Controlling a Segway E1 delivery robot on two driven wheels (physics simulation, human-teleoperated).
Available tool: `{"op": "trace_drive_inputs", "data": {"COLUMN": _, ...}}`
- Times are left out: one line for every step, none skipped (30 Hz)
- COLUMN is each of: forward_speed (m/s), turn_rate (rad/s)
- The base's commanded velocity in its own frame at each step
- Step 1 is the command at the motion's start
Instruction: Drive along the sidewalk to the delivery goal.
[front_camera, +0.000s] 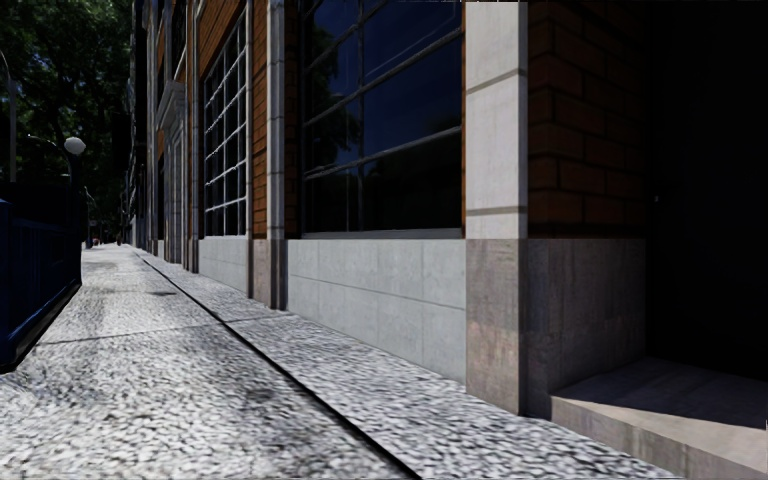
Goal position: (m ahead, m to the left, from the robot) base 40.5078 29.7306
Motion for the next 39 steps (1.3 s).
{"op": "trace_drive_inputs", "data": {"forward_speed": 0.76, "turn_rate": 1.20}}
{"op": "trace_drive_inputs", "data": {"forward_speed": 0.76, "turn_rate": 1.20}}
{"op": "trace_drive_inputs", "data": {"forward_speed": 0.76, "turn_rate": 1.20}}
{"op": "trace_drive_inputs", "data": {"forward_speed": 0.76, "turn_rate": 1.20}}
{"op": "trace_drive_inputs", "data": {"forward_speed": 0.76, "turn_rate": 1.20}}
{"op": "trace_drive_inputs", "data": {"forward_speed": 0.76, "turn_rate": 1.20}}
{"op": "trace_drive_inputs", "data": {"forward_speed": 0.76, "turn_rate": 1.20}}
{"op": "trace_drive_inputs", "data": {"forward_speed": 0.76, "turn_rate": 1.20}}
{"op": "trace_drive_inputs", "data": {"forward_speed": 0.76, "turn_rate": 1.20}}
{"op": "trace_drive_inputs", "data": {"forward_speed": 0.76, "turn_rate": 1.11}}
{"op": "trace_drive_inputs", "data": {"forward_speed": 0.76, "turn_rate": 0.00}}
{"op": "trace_drive_inputs", "data": {"forward_speed": 0.76, "turn_rate": 0.00}}
{"op": "trace_drive_inputs", "data": {"forward_speed": 0.76, "turn_rate": 0.00}}
{"op": "trace_drive_inputs", "data": {"forward_speed": 0.76, "turn_rate": 0.00}}
{"op": "trace_drive_inputs", "data": {"forward_speed": 0.76, "turn_rate": 0.00}}
{"op": "trace_drive_inputs", "data": {"forward_speed": 0.76, "turn_rate": 0.00}}
{"op": "trace_drive_inputs", "data": {"forward_speed": 0.76, "turn_rate": 0.00}}
{"op": "trace_drive_inputs", "data": {"forward_speed": 0.76, "turn_rate": 0.00}}
{"op": "trace_drive_inputs", "data": {"forward_speed": 0.76, "turn_rate": 0.00}}
{"op": "trace_drive_inputs", "data": {"forward_speed": 0.75, "turn_rate": 0.00}}
{"op": "trace_drive_inputs", "data": {"forward_speed": 0.75, "turn_rate": -0.67}}
{"op": "trace_drive_inputs", "data": {"forward_speed": 0.74, "turn_rate": -0.85}}
{"op": "trace_drive_inputs", "data": {"forward_speed": 0.74, "turn_rate": -1.07}}
{"op": "trace_drive_inputs", "data": {"forward_speed": 0.73, "turn_rate": -1.16}}
{"op": "trace_drive_inputs", "data": {"forward_speed": 0.72, "turn_rate": -1.19}}
{"op": "trace_drive_inputs", "data": {"forward_speed": 0.72, "turn_rate": -0.45}}
{"op": "trace_drive_inputs", "data": {"forward_speed": 0.72, "turn_rate": -0.05}}
{"op": "trace_drive_inputs", "data": {"forward_speed": 0.72, "turn_rate": -0.01}}
{"op": "trace_drive_inputs", "data": {"forward_speed": 0.72, "turn_rate": -0.01}}
{"op": "trace_drive_inputs", "data": {"forward_speed": 0.72, "turn_rate": 0.00}}
{"op": "trace_drive_inputs", "data": {"forward_speed": 0.72, "turn_rate": 0.00}}
{"op": "trace_drive_inputs", "data": {"forward_speed": 0.72, "turn_rate": 0.00}}
{"op": "trace_drive_inputs", "data": {"forward_speed": 0.71, "turn_rate": 0.00}}
{"op": "trace_drive_inputs", "data": {"forward_speed": 0.67, "turn_rate": -0.87}}
{"op": "trace_drive_inputs", "data": {"forward_speed": 0.67, "turn_rate": -0.87}}
{"op": "trace_drive_inputs", "data": {"forward_speed": 0.64, "turn_rate": -1.20}}
{"op": "trace_drive_inputs", "data": {"forward_speed": 0.64, "turn_rate": -1.20}}
{"op": "trace_drive_inputs", "data": {"forward_speed": 0.63, "turn_rate": -0.02}}
{"op": "trace_drive_inputs", "data": {"forward_speed": 0.63, "turn_rate": 0.00}}
